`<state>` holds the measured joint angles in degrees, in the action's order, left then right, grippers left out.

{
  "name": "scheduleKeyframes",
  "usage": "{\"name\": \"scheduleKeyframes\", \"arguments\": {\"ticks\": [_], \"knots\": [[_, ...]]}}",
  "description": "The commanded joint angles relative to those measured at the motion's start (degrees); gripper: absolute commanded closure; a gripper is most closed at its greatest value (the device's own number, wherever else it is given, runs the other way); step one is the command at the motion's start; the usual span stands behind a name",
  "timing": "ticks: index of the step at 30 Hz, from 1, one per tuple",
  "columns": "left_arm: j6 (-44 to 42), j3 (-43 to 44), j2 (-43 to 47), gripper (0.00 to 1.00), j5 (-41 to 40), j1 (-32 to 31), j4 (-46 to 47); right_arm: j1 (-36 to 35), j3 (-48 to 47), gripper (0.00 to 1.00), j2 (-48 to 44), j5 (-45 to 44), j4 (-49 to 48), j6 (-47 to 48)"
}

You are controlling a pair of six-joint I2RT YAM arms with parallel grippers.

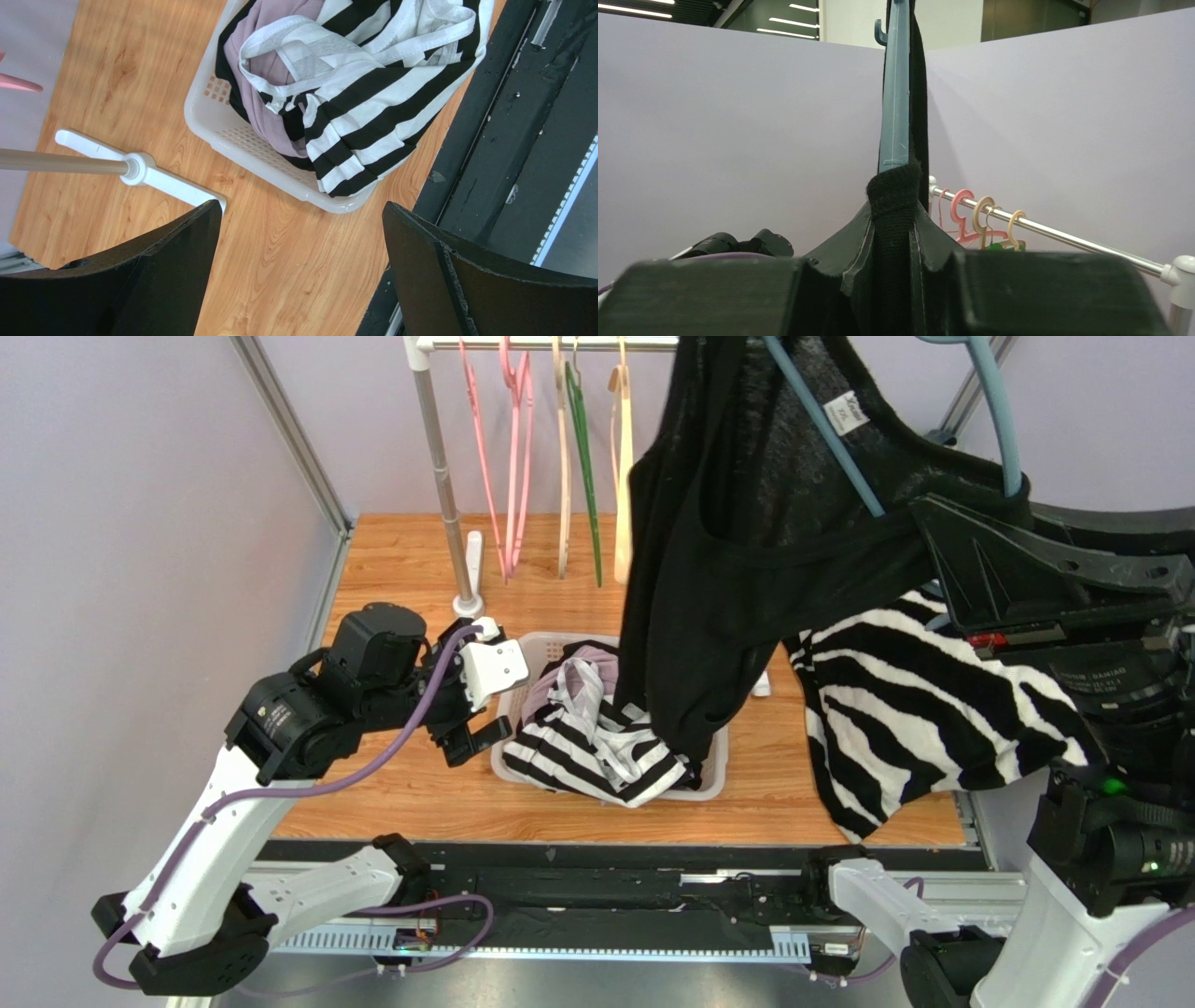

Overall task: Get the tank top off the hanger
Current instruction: Pick up the hanger from the clothesline.

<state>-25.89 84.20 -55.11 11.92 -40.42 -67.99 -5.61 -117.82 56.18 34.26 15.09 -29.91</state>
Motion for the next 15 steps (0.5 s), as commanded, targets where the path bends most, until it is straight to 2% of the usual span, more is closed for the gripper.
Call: {"name": "scheduleKeyframes", "arguments": {"ticks": [1,6,11,15], "knots": [[1.0,-0.4,1.1,0.07,0.4,0.1,1.2,-0.2,-0.7,1.00,2.4,2.3,-5.2,-5.2],[0.9,-1.1,1.7,0.07,0.5,0.2,1.4,-0.3,5.0,1.00,0.8,4.1,-4.9,-4.3],[0.1,-1.6,3.5,0.08,-2.2,0.3,2.5,-0.2,19.3,1.00,-3.9,5.6,-4.6,-1.9],[-2.8,-3.4,8.6,0.06,-5.1,0.3,5.5,-0.2,28.0,1.00,-7.1,11.9,-3.4,1.0]]}}
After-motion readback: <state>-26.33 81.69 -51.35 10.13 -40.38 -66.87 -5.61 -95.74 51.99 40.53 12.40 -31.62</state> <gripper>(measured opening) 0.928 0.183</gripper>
